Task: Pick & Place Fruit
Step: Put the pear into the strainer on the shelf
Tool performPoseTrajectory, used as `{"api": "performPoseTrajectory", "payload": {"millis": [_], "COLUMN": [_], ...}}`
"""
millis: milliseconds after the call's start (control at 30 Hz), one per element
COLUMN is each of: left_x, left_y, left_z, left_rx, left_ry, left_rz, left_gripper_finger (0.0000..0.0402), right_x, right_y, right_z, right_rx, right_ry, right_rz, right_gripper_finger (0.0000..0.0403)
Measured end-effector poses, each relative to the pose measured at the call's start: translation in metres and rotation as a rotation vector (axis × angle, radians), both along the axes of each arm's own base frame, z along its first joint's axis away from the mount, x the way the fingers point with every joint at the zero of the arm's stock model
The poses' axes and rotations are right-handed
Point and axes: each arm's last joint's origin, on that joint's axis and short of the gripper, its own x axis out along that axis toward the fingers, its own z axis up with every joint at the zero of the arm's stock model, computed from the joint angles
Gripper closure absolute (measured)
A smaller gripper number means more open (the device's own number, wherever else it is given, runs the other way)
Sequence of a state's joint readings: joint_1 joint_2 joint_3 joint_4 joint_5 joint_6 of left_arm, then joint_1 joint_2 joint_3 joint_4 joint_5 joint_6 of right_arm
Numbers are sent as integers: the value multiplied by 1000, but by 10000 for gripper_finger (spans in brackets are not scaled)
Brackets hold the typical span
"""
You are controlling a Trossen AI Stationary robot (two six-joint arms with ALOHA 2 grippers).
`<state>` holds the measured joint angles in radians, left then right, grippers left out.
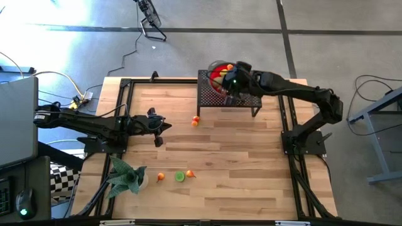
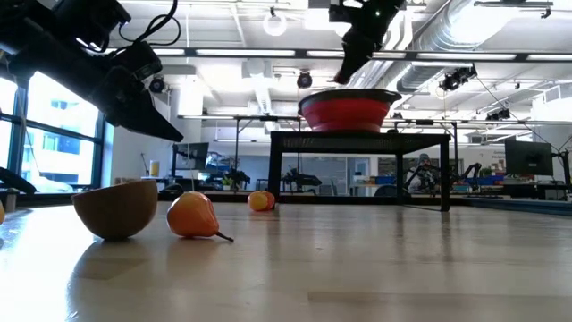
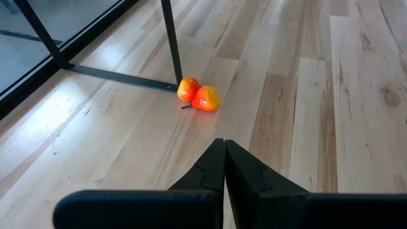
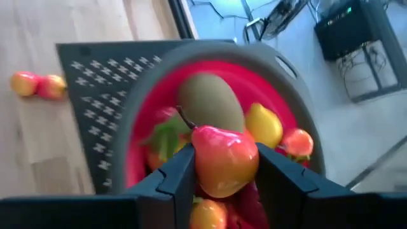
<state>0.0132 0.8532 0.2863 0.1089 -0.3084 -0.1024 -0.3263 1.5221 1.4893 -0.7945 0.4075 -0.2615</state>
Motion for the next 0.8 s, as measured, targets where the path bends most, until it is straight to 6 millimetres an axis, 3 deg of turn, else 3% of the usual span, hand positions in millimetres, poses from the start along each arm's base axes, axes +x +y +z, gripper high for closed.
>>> {"api": "performPoseTrajectory", "payload": {"millis": [267,467,800], "left_x": [0,0,0], "left_y": [0,0,0], "left_z": [0,0,0], "left_rx": [0,-2,-1], "left_ry": [0,0,1], "left_rz": [-1,-3,-3], "left_gripper_finger": [396,396,396], "right_x": [-19,-30,-36], "right_y": [-39,-58,-62], "right_z": [-2,-7,-9], "right_rx": [124,226,274], "right_ry": [-32,-42,-29], "right_rz": [-41,-42,-44], "right_gripper_finger": [268,265,257]}}
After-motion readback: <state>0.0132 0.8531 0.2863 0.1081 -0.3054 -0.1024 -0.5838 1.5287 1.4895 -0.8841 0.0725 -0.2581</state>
